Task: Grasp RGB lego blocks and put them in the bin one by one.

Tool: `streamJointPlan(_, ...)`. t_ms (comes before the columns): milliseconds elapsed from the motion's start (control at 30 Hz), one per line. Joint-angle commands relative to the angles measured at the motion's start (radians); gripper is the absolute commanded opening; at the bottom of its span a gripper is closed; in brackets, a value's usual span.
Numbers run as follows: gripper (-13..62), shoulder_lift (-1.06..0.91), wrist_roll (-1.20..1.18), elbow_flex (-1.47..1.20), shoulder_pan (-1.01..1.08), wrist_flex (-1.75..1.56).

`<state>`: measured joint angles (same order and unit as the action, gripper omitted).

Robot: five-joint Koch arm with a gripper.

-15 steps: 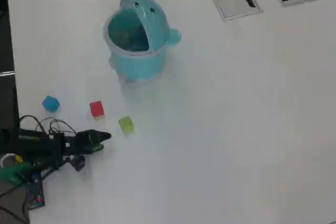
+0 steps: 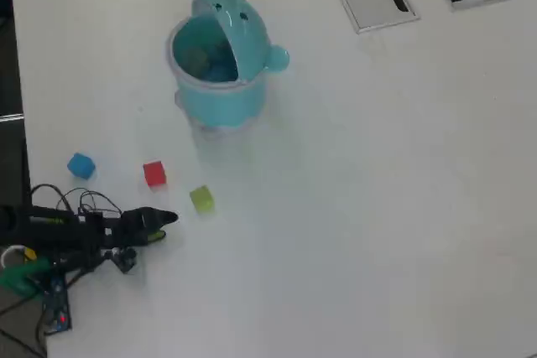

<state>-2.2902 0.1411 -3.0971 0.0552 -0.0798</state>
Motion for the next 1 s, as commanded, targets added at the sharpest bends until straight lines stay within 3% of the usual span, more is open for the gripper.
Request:
streamJointPlan(0,34.6,-0.049,0.000,-0.074,0.000,0.052)
streamJointPlan(633,34.5,-0.058,0.009,-0.072,-0.005,0.020)
streamJointPlan(967,33.7,-0.058,0.123,-0.074,-0.023,-0.255)
